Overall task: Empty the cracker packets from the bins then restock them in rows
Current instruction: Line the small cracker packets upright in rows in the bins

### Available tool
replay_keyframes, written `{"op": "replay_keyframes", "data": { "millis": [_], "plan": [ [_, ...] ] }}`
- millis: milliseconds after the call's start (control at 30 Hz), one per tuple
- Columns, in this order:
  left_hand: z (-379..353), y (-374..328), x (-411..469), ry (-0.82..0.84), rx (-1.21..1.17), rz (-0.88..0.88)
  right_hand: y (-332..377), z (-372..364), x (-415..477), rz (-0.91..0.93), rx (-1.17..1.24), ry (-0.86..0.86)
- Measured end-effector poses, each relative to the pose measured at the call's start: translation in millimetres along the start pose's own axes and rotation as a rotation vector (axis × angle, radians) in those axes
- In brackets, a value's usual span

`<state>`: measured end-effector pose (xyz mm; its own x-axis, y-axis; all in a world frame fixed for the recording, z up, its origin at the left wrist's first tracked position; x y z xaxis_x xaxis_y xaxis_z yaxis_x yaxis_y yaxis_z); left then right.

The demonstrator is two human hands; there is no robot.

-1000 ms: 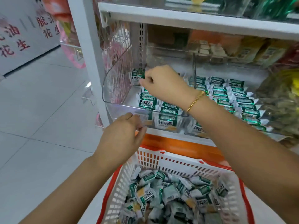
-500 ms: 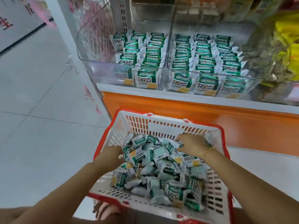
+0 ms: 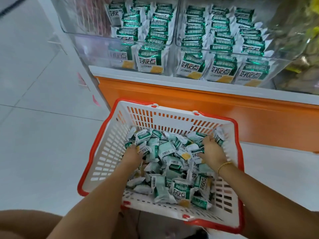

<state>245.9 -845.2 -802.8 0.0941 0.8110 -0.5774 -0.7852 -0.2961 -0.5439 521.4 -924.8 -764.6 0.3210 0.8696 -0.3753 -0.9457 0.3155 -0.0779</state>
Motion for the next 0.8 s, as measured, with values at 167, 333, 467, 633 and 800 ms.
{"op": "replay_keyframes", "data": {
  "millis": [167,333,467,633,800],
  "plan": [
    [-3.6,3.0,6.1,0.011,0.065,0.06,2.2,-0.3,1.7,-0.071,0.005,0.116],
    [-11.1,5.7,6.3,0.111,-0.262,0.114,-0.2,-0.9,6.6,-0.188,0.048,0.127],
    [-16.4,-0.1,-4.4,0.212,-0.391,0.142,1.7,4.4,4.6,-0.131,0.081,0.214],
    [-32.5,-11.8,-29.7,0.288,-0.316,0.169,1.5,46.4,0.8,0.033,0.012,0.352],
    [-27.2,-24.4,-37.6,0.26,-0.284,0.114,-2.8,99.5,-9.0,0.181,0.161,0.399]
  ]
}}
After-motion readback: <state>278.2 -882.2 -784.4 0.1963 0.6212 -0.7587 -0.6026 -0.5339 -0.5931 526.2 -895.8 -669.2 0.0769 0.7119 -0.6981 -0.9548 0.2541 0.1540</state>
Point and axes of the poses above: each hand's wrist, its own x-axis towards the middle knuckle, its own z-axis out of the back of the hand, y = z × x, the point moved 1 cm from there along x, towards the middle knuckle, and after that the axes turned 15 degrees about -x, right-handed, at the moved point
